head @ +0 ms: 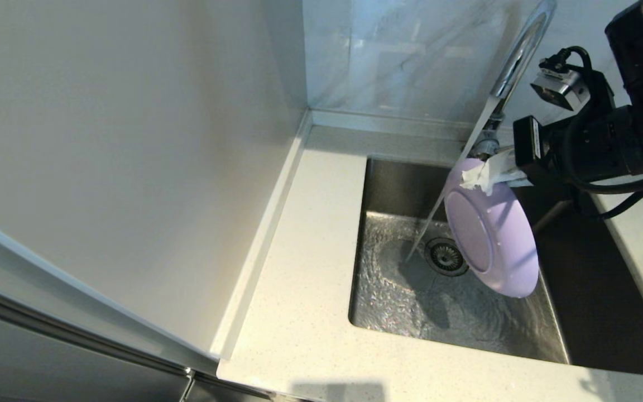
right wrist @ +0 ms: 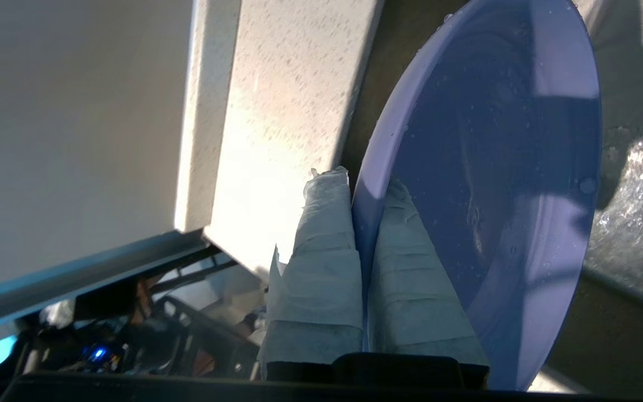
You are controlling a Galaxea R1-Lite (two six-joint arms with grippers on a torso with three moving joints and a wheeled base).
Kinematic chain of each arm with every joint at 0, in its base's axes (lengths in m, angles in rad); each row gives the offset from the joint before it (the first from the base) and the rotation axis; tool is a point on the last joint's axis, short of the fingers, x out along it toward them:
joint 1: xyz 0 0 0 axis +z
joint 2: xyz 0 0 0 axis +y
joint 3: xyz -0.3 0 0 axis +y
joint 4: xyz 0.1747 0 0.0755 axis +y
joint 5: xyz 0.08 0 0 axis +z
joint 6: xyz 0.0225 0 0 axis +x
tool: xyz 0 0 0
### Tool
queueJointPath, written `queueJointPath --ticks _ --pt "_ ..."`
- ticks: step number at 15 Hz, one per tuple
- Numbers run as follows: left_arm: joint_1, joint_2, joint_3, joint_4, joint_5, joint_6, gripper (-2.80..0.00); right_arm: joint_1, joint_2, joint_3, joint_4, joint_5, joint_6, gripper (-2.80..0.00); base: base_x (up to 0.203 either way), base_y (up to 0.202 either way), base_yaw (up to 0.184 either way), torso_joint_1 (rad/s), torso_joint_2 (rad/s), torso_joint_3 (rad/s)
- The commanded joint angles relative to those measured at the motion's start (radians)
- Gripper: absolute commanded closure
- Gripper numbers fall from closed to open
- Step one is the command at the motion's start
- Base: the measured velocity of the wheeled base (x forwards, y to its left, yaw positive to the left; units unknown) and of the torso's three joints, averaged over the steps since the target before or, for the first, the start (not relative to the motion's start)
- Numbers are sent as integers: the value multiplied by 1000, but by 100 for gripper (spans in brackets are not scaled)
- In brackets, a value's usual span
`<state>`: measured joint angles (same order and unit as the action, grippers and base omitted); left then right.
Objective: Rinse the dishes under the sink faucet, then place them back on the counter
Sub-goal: Rinse the plate
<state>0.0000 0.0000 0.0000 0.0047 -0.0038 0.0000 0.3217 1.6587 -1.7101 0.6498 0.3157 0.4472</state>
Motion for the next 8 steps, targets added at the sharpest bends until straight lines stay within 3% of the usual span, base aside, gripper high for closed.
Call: queueJointPath --ticks 1,3,6,8 --pt "0 0 0 0 1 0 0 0 42 -37 -2 -48 5 0 0 0 0 0 0 0" --pt "0 0 0 0 1 0 0 0 76 -64 -35 -127 21 0 0 0 0 0 0 0" --pt "0 0 0 0 0 0 0 0 129 -158 -38 -229 136 0 0 0 0 0 0 0" --pt "0 0 0 0 1 0 0 -4 142 -174 -38 -273 171 0 0 0 0 0 0 0"
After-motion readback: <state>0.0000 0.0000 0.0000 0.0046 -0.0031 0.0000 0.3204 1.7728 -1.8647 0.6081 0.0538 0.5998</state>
